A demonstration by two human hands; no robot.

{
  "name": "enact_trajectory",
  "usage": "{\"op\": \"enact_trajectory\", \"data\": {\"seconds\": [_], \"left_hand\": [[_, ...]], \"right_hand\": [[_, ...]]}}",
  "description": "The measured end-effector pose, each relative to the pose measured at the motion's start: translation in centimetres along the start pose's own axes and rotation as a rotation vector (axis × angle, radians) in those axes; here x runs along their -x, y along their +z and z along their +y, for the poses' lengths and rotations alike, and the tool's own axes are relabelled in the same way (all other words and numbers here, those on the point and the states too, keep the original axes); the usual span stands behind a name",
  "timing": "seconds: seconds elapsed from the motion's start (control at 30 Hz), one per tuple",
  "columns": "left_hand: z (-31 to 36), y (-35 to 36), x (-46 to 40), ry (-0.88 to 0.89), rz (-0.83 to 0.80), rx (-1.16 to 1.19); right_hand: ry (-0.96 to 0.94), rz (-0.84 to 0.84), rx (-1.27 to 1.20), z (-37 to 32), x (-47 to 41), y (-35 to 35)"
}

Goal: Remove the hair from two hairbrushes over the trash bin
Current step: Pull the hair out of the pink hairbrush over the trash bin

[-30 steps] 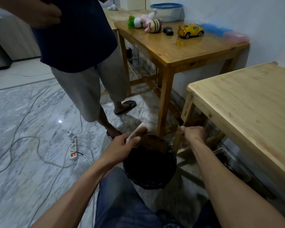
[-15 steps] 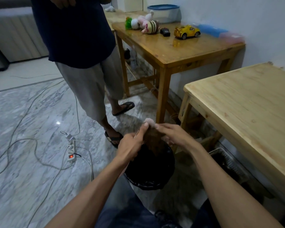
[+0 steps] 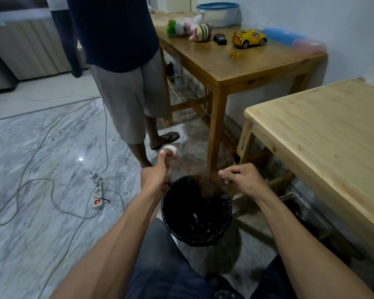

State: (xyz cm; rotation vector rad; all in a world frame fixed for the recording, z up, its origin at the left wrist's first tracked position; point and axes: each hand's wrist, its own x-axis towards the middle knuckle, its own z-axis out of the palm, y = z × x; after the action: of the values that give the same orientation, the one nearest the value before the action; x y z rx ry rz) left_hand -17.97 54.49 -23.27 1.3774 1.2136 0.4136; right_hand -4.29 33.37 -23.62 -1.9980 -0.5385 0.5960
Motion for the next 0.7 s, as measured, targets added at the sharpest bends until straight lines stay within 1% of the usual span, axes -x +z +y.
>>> {"op": "enact_trajectory", "data": {"seconds": [0.1,0.17,0.27,0.37,0.43,0.5,0.53,0.6,0.63,0.7], "left_hand": [[0.7,-1.7,-1.3,0.035,0.075,-0.059],[0.8,-1.4,-1.0,0.113,0.048,-0.162],[1.0,0.6,0.6,0.235,-0.032,-0.311],[1.2,2.2,1.7,0.303,-0.071,-0.425],[1.2,2.8,2.1,0.330,-0.096,-0.474],[1.1,3.1,2.1,0.337,-0.117,-0.495],[1.1,3.0,2.0,0.329,-0.125,-0.489],[1.1,2.7,1.5,0.290,-0.141,-0.426],[1.1,2.5,1.3,0.260,-0.154,-0.370],[1.0,2.3,0.9,0.181,-0.154,-0.244]], "right_hand": [[0.076,-0.004,0.026,1.1,0.3,-1.7],[0.079,-0.036,0.044,0.6,0.3,-1.9],[0.060,-0.168,0.065,-1.8,0.0,-0.9],[0.073,-0.237,-0.085,-3.0,-0.3,0.6],[0.065,-0.322,-0.195,-2.9,-0.3,1.8],[0.030,-0.376,-0.239,-2.3,-0.4,2.9],[0.004,-0.363,-0.246,-1.9,-0.4,3.4],[-0.029,-0.268,-0.262,-1.4,-0.3,4.2],[-0.032,-0.221,-0.261,-1.4,-0.1,4.4],[-0.050,-0.182,-0.230,-1.5,0.0,4.7]]}}
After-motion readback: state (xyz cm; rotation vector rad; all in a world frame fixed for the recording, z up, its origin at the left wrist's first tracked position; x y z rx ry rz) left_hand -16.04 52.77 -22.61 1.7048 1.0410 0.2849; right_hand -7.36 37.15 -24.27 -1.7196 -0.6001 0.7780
